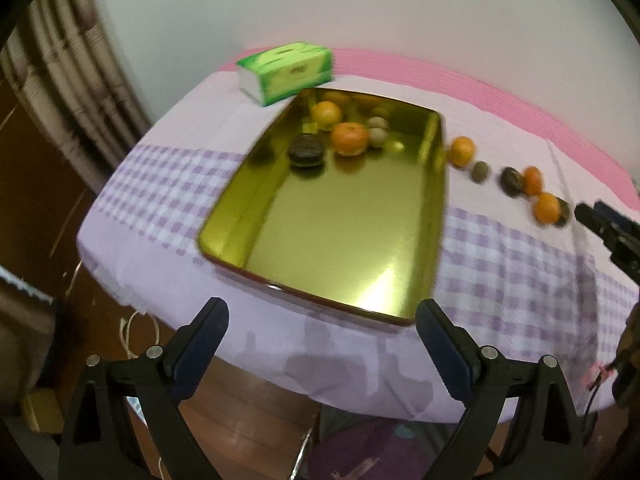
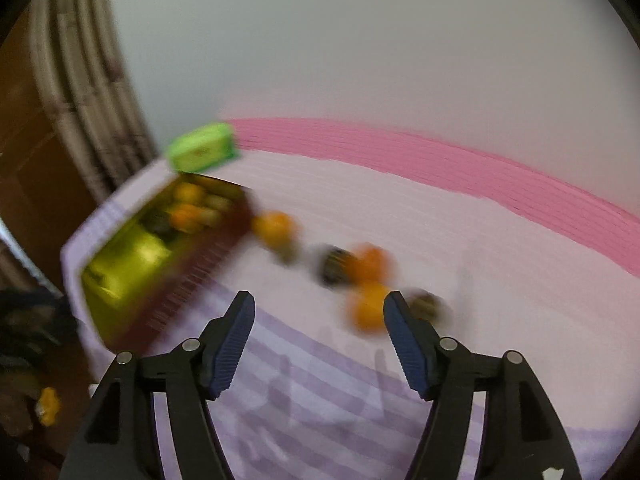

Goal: Organize fruits
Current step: 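Open the right gripper to release the orange while the left gripper grasps an orange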

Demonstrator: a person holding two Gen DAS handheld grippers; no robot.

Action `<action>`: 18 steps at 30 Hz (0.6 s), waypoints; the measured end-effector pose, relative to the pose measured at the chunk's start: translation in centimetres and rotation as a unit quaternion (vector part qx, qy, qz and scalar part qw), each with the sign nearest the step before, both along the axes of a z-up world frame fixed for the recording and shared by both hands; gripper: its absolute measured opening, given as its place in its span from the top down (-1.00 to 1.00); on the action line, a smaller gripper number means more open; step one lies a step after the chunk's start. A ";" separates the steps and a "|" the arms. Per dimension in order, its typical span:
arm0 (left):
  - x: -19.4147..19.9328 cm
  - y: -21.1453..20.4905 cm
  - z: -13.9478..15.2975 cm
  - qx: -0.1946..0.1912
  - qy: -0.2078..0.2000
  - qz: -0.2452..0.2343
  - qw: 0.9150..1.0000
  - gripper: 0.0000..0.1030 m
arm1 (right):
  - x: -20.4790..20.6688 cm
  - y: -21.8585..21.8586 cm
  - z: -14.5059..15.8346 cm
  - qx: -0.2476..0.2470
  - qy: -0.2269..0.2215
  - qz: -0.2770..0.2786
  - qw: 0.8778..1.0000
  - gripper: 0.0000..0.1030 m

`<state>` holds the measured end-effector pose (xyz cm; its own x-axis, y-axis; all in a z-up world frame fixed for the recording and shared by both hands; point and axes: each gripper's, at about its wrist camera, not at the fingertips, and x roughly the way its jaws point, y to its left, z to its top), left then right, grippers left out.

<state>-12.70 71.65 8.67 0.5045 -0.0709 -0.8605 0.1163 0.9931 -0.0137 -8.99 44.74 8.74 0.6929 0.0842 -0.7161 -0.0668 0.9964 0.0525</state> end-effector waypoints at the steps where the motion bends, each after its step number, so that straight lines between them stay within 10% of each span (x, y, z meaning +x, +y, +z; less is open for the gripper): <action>1: -0.2 -0.4 0.1 -0.007 -0.001 -0.011 1.000 -0.83 | -0.6 -1.5 -0.4 -0.010 0.005 -0.020 1.000 -0.25; 9: -2.0 -5.1 2.0 -0.006 -0.057 -0.138 0.989 -0.83 | -4.3 -9.9 -3.6 -0.024 0.030 -0.106 0.994 -0.25; 18: 2.3 -13.5 5.1 0.095 -0.106 -0.359 0.922 -0.83 | -5.9 -12.0 -6.2 0.013 0.036 -0.118 0.992 -0.37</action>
